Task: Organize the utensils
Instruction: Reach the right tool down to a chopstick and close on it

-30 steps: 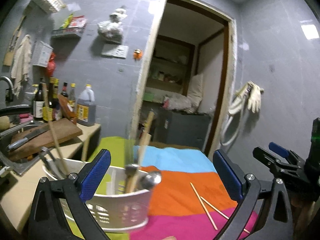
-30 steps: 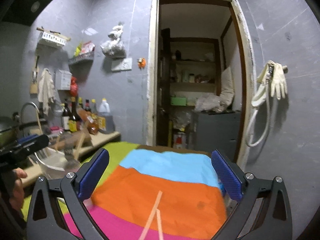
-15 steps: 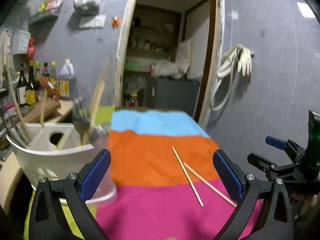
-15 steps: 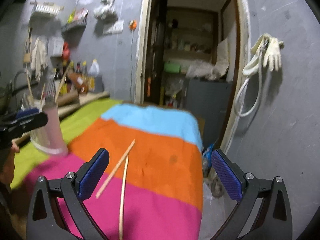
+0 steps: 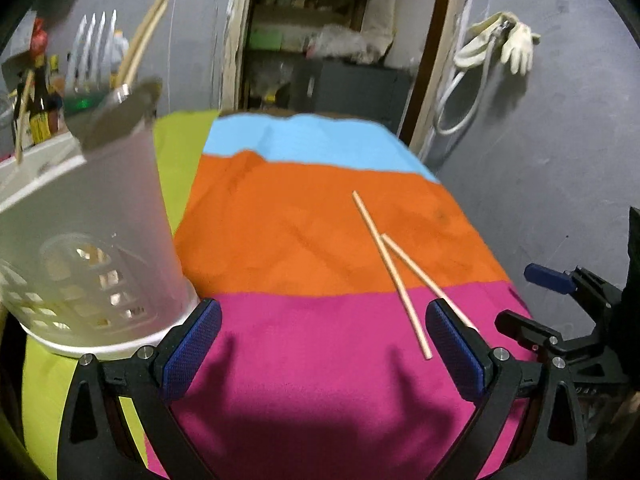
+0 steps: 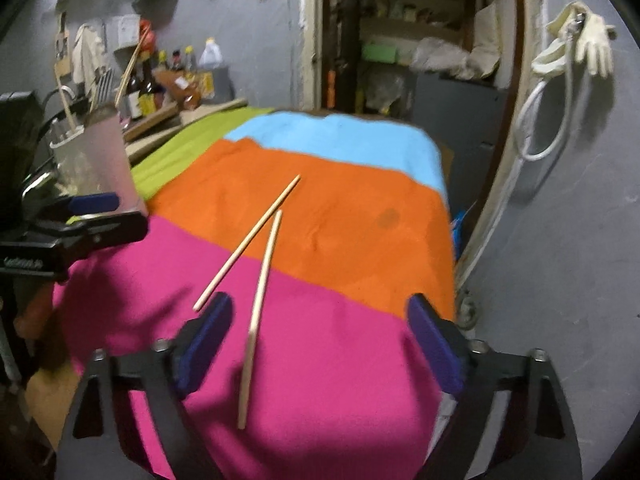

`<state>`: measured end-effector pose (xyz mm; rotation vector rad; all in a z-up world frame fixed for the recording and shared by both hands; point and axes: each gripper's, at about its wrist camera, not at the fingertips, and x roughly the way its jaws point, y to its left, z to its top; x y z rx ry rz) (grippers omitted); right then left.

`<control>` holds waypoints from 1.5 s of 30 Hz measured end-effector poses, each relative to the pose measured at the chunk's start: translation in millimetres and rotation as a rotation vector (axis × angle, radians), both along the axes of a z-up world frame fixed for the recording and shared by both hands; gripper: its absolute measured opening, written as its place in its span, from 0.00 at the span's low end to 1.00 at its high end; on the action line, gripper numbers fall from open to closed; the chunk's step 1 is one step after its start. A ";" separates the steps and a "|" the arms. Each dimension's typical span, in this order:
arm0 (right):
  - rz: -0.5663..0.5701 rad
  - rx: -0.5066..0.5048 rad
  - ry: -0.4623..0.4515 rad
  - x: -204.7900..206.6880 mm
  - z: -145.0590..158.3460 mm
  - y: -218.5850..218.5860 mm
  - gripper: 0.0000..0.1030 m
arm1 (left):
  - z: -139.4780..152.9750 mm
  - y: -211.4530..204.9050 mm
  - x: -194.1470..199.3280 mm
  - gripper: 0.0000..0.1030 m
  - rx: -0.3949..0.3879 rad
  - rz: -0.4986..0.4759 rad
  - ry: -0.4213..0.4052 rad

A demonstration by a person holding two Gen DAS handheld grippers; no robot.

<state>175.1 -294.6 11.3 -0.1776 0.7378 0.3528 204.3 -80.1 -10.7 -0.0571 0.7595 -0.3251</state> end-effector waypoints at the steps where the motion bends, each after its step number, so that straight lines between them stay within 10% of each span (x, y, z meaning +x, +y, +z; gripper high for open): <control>1: 0.010 -0.010 0.012 1.0 -2.5 2.6 0.73 | -2.2 1.3 2.6 0.97 0.001 0.005 0.018; 11: 0.065 -0.037 0.109 22.4 -19.5 21.6 0.48 | -7.9 1.7 12.6 0.93 0.006 -0.015 0.075; 25: -0.031 0.026 0.154 73.9 -21.7 1.4 0.20 | -11.6 -23.1 44.3 0.60 0.027 -0.114 0.131; 45: 0.009 0.035 0.230 119.1 -21.1 -6.7 0.13 | -21.9 -55.3 121.1 0.13 -0.031 -0.203 0.289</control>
